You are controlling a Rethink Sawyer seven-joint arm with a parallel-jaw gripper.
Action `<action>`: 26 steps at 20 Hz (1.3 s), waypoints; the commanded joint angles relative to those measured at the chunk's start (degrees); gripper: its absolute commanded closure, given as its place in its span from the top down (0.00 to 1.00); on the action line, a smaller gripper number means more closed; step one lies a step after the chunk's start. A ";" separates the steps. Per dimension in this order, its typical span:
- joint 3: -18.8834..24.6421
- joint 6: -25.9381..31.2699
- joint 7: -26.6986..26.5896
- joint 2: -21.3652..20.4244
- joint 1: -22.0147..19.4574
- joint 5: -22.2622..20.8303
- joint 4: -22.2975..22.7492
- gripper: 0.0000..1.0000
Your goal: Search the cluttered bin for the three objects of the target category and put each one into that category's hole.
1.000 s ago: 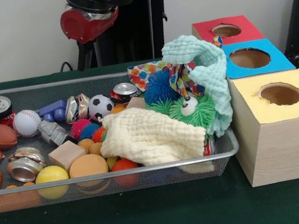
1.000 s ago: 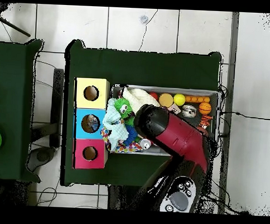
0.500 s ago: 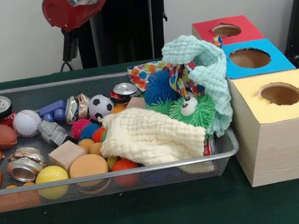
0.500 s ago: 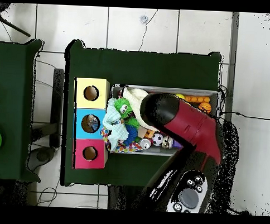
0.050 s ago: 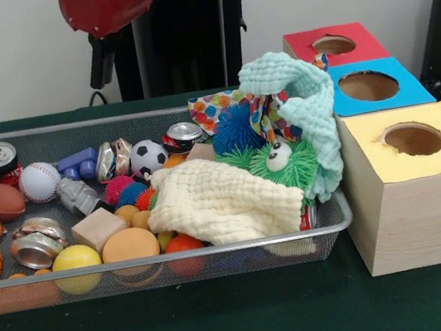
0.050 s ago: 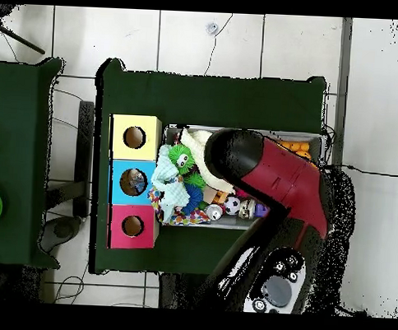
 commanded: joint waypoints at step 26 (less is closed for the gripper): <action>1.54 21.21 -6.14 -2.15 -6.53 -4.09 -13.81 0.00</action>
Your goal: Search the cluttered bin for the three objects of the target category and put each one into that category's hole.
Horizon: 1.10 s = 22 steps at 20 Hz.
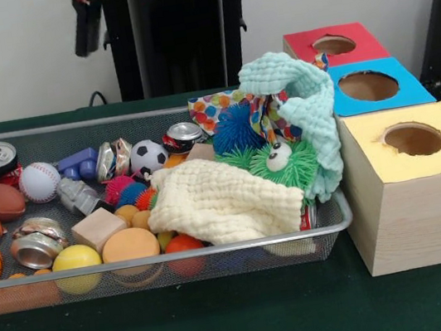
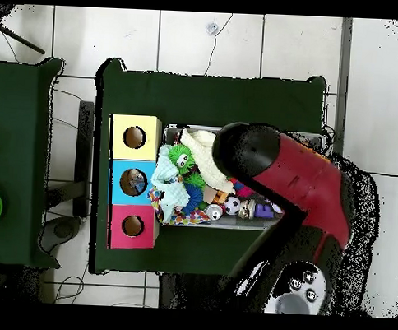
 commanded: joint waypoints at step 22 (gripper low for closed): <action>4.60 21.55 0.53 0.82 -0.69 -4.50 -9.87 0.00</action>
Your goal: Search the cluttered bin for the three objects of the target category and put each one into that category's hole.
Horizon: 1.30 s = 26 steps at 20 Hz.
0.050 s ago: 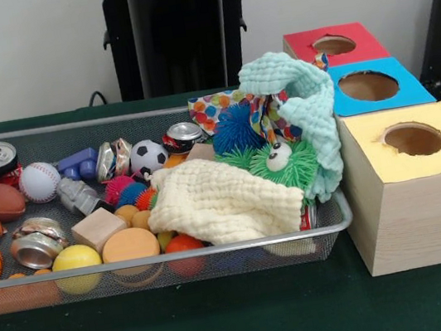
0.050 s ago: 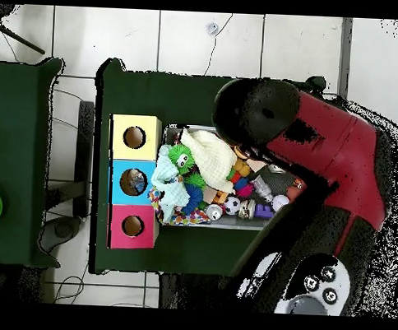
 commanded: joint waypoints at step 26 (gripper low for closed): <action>5.41 -26.31 16.66 4.70 5.66 6.66 21.81 0.00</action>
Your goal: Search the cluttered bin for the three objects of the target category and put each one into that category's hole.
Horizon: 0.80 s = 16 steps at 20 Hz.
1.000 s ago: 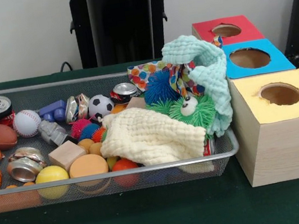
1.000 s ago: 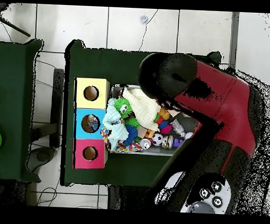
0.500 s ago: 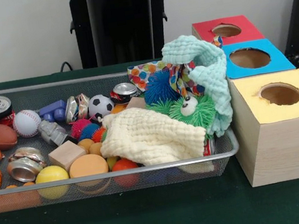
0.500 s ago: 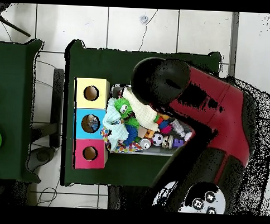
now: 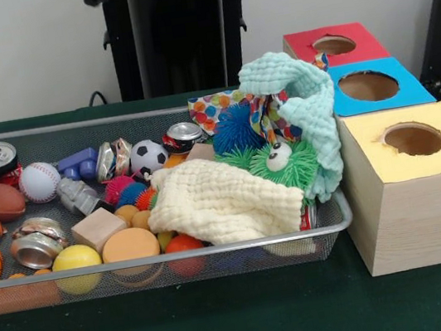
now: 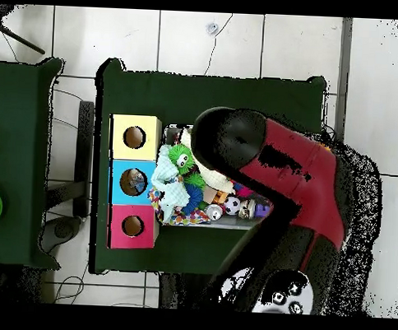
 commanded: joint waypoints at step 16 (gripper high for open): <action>3.45 -17.17 6.48 3.81 0.36 7.94 15.42 0.00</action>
